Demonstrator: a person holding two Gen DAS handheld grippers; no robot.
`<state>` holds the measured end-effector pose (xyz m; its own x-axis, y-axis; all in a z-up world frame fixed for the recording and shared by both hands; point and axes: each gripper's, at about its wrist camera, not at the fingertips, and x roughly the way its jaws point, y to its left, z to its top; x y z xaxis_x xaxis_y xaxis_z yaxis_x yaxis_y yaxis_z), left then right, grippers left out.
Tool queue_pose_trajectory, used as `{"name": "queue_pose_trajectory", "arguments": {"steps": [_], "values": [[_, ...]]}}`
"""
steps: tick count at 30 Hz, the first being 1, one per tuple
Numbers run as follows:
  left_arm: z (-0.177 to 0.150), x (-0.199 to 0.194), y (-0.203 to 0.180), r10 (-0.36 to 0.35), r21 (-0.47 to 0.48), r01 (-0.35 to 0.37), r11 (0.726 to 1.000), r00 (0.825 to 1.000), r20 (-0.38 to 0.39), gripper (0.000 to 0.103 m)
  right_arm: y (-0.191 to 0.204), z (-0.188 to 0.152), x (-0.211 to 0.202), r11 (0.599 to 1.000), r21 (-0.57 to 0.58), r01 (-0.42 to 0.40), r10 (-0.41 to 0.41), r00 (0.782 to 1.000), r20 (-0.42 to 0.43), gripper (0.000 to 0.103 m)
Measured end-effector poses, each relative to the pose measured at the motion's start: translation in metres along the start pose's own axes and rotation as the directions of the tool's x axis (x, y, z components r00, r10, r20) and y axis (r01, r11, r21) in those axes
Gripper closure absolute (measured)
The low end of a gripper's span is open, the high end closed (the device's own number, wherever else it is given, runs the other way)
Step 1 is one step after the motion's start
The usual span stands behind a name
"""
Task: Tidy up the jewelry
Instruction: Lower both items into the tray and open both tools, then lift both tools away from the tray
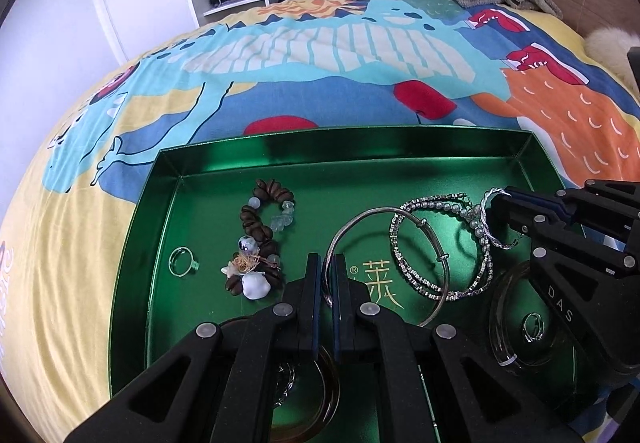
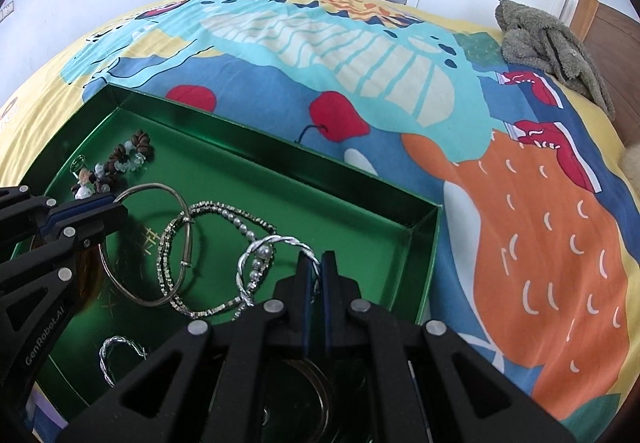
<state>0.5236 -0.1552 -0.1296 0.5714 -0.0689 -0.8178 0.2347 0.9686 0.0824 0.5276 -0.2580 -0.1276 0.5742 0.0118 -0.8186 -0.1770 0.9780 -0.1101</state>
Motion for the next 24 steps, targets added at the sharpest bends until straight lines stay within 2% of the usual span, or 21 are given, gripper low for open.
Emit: {"name": "queue_pose_trajectory", "arguments": {"steps": [11,14,17,24], "values": [[0.0,-0.002,0.003,-0.011,-0.012,0.011,1.0,1.0,-0.009,0.097,0.002,0.001,-0.006,1.0,-0.01,0.016,-0.016,1.0,0.007,0.094],[0.001,-0.012,0.006,-0.022,-0.018,0.022,1.0,1.0,0.003,0.093,0.001,0.0,-0.015,1.0,-0.008,0.017,-0.017,1.0,0.02,0.091],[-0.001,-0.033,0.01,-0.028,-0.023,0.029,0.999,0.999,0.039,0.088,-0.002,-0.002,-0.032,1.0,0.01,0.021,-0.021,0.999,0.046,0.084],[-0.031,-0.116,0.022,0.017,-0.05,-0.009,0.999,0.985,0.169,0.065,-0.002,-0.024,-0.105,0.996,0.083,-0.016,0.003,0.987,0.159,0.075]]}}
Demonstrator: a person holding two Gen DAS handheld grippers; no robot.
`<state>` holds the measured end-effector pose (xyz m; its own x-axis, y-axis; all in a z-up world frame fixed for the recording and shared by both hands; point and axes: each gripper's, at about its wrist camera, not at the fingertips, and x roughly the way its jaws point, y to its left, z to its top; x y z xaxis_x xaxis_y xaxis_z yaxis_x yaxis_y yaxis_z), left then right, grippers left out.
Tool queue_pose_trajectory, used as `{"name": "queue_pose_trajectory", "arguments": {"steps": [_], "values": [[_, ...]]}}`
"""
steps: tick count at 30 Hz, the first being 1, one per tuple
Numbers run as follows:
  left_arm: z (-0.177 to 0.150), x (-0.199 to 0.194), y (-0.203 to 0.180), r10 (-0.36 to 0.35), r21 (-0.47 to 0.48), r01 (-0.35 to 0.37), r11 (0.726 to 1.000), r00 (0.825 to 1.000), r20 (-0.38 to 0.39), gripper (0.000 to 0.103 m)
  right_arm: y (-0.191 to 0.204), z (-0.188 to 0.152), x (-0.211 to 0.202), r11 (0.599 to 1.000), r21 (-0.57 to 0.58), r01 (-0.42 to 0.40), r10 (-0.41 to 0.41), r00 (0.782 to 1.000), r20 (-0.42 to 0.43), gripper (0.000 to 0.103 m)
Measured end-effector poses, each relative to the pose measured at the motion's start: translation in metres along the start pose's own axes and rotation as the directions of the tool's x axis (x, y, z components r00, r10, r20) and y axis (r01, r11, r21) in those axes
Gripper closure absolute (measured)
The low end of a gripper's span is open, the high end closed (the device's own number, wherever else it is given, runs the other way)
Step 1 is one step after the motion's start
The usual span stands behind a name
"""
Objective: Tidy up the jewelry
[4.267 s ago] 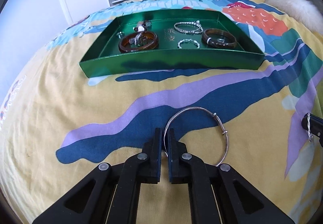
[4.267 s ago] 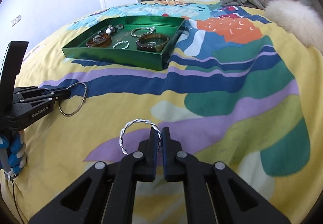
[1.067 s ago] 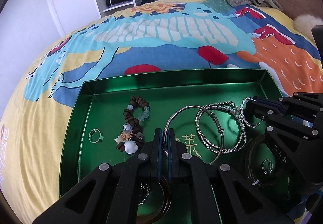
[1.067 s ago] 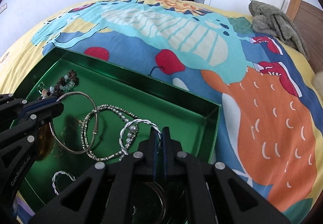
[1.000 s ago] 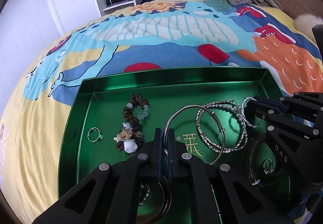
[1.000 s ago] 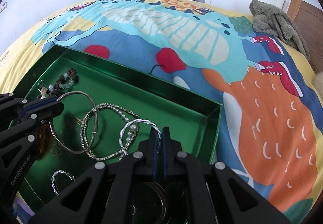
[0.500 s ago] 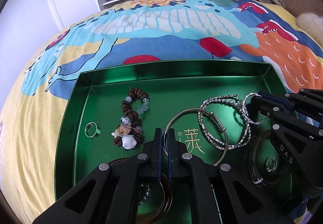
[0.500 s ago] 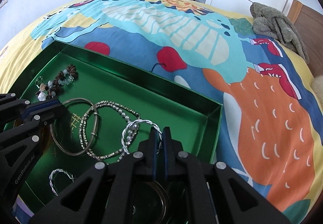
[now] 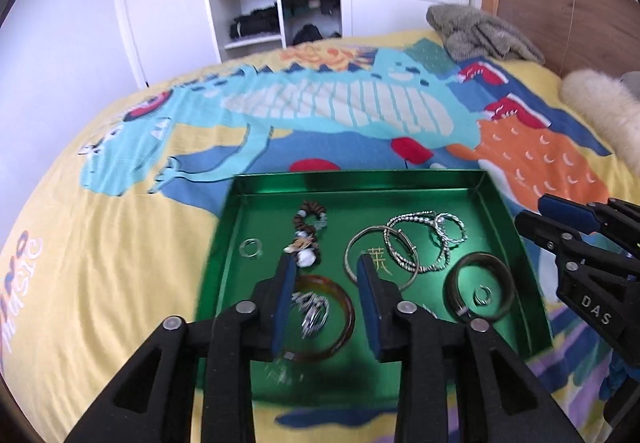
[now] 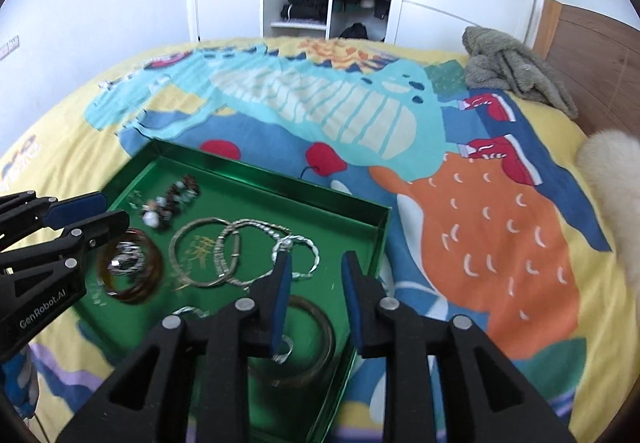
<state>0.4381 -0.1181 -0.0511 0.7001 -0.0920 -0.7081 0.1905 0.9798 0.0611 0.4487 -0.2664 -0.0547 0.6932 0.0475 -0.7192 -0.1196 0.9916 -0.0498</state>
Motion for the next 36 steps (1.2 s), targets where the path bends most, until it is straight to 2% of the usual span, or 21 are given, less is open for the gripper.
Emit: {"name": "queue_pose_trajectory", "arguments": {"steps": [1,5,6,9,12,19,22,26,36], "values": [[-0.005,-0.016,0.002,0.013,-0.004,-0.013,1.0,1.0,0.023,0.06,0.002,-0.003,-0.013,1.0,0.008,-0.006,0.006,1.0,0.018,0.074],[-0.026,-0.072,0.008,0.046,-0.018,-0.044,0.999,0.995,0.087,0.05,0.015,-0.02,-0.071,0.999,0.021,-0.024,0.022,0.996,0.086,0.069],[-0.032,-0.086,0.011,0.05,-0.025,-0.047,0.999,0.994,0.102,0.044,0.02,-0.026,-0.088,0.999,0.024,-0.03,0.028,0.994,0.103,0.067],[-0.049,-0.13,0.016,0.06,-0.041,-0.055,0.998,0.987,0.148,0.037,0.033,-0.042,-0.129,0.999,0.026,-0.039,0.035,0.99,0.139,0.064],[-0.068,-0.171,0.023,0.082,-0.054,-0.073,0.996,0.978,0.19,0.026,0.048,-0.06,-0.169,0.999,0.022,-0.045,0.04,0.985,0.17,0.062],[-0.118,-0.256,0.034,0.11,-0.072,-0.094,0.993,0.96,0.257,0.012,0.082,-0.105,-0.249,0.999,-0.001,-0.047,0.046,0.973,0.225,0.057],[-0.136,-0.285,0.036,0.129,-0.071,-0.113,0.991,0.949,0.287,0.008,0.094,-0.123,-0.279,0.999,-0.017,-0.035,0.038,0.969,0.245,0.056],[-0.158,-0.318,0.039,0.136,-0.084,-0.116,0.99,0.943,0.303,0.006,0.107,-0.144,-0.31,0.999,-0.032,-0.023,0.03,0.964,0.263,0.054],[-0.195,-0.371,0.043,0.16,-0.087,-0.138,0.987,0.918,0.362,0.0,0.12,-0.182,-0.368,1.0,-0.023,0.005,0.002,0.954,0.3,0.051]]}}
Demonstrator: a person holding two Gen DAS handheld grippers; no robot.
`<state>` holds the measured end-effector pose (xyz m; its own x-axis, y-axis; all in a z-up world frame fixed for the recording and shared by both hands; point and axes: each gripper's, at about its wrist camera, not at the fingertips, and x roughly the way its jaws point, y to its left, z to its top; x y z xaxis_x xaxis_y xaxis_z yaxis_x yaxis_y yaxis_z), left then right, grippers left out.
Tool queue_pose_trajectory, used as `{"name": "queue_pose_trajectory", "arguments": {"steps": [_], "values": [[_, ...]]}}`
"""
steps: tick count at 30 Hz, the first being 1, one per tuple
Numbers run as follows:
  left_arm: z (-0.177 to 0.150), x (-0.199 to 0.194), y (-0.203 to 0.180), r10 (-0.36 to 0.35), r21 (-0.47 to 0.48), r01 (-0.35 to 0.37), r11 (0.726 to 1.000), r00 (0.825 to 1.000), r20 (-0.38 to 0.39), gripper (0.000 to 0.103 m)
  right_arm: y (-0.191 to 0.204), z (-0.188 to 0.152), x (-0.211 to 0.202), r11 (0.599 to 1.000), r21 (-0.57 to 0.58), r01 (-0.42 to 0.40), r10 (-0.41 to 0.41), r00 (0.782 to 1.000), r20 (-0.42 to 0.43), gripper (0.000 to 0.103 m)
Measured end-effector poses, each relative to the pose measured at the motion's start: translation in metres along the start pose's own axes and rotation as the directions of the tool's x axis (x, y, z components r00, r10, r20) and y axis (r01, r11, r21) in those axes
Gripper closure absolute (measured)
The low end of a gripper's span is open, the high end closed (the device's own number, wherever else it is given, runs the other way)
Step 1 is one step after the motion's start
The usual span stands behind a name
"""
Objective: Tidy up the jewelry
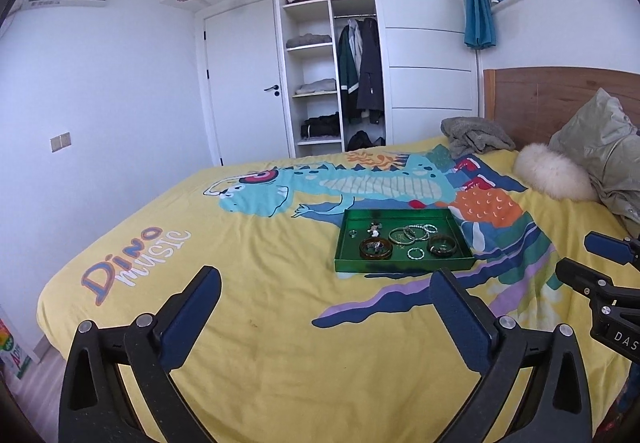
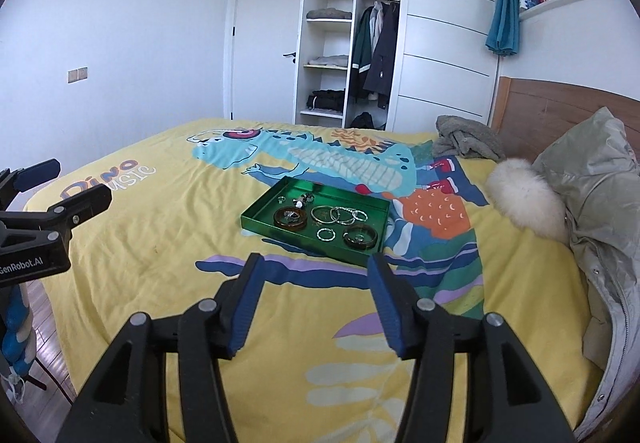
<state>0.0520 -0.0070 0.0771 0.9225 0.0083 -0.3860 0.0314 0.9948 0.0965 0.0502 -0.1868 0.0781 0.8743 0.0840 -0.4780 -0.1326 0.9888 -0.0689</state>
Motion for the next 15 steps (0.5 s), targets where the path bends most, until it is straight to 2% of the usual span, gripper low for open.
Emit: {"name": "queue_pose_trajectory", "arguments": {"steps": [7,15], "values": [[-0.007,-0.023,0.011,0.001,-0.008,-0.001,1.0,1.0,0.013,0.0,0.008,-0.011,-0.022,1.0,-0.003,0.008,-0.008,1.0,0.007,0.047],[-0.017,-0.042,0.02,-0.015,-0.028,0.015,1.0,1.0,0.012,0.0,0.016,-0.024,-0.042,1.0,0.021,0.017,-0.018,1.0,0.023,0.035]]}}
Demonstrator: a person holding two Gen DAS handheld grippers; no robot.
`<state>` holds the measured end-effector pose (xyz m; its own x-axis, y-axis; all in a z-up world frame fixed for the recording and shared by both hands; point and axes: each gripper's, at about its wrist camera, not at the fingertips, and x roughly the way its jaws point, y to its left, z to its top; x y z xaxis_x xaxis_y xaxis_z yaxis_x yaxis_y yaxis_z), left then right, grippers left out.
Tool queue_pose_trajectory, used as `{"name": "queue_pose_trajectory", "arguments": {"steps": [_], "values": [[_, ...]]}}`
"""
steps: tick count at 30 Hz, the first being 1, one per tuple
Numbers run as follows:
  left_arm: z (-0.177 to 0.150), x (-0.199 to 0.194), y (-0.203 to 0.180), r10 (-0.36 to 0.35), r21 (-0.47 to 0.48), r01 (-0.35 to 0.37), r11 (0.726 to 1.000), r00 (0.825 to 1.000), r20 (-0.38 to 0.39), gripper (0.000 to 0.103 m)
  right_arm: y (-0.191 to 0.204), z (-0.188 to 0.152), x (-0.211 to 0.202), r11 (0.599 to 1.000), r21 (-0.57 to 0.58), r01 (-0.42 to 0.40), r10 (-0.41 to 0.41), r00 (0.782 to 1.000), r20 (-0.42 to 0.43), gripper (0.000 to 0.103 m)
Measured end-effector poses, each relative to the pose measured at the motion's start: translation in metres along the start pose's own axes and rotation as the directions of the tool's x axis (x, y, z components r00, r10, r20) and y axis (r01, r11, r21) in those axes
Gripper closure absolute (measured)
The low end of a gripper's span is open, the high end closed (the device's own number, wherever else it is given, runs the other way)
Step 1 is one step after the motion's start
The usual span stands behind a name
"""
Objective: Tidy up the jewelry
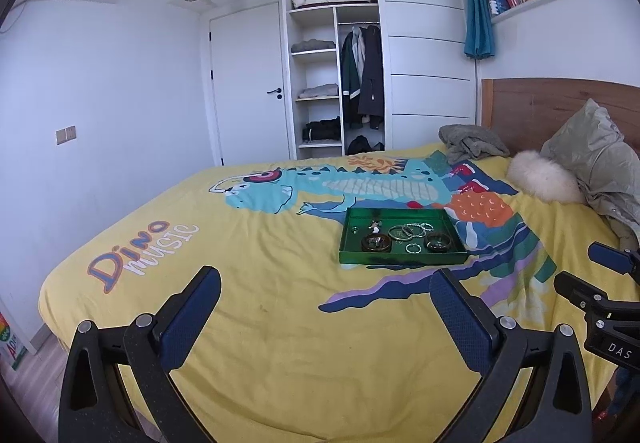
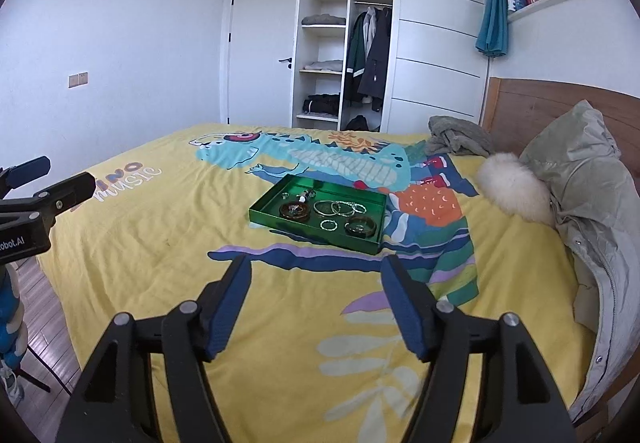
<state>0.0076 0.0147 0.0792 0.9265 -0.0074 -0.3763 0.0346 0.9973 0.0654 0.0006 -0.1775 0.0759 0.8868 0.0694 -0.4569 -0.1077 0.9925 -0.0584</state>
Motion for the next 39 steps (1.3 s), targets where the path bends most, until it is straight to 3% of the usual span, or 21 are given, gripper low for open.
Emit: {"name": "queue_pose_trajectory", "arguments": {"steps": [15,39], "values": [[-0.009,-0.014,0.012,0.053,-0.017,-0.053,0.998,0.998,0.02,0.0,0.01,-0.011,-0.004,1.0,0.015,-0.009,0.008,1.0,0.019,0.032],[-0.012,0.004,0.018,0.037,-0.043,-0.039,0.998,0.999,-0.035,0.0,0.021,-0.018,0.007,1.0,0.023,0.001,-0.001,1.0,0.01,0.032]]}}
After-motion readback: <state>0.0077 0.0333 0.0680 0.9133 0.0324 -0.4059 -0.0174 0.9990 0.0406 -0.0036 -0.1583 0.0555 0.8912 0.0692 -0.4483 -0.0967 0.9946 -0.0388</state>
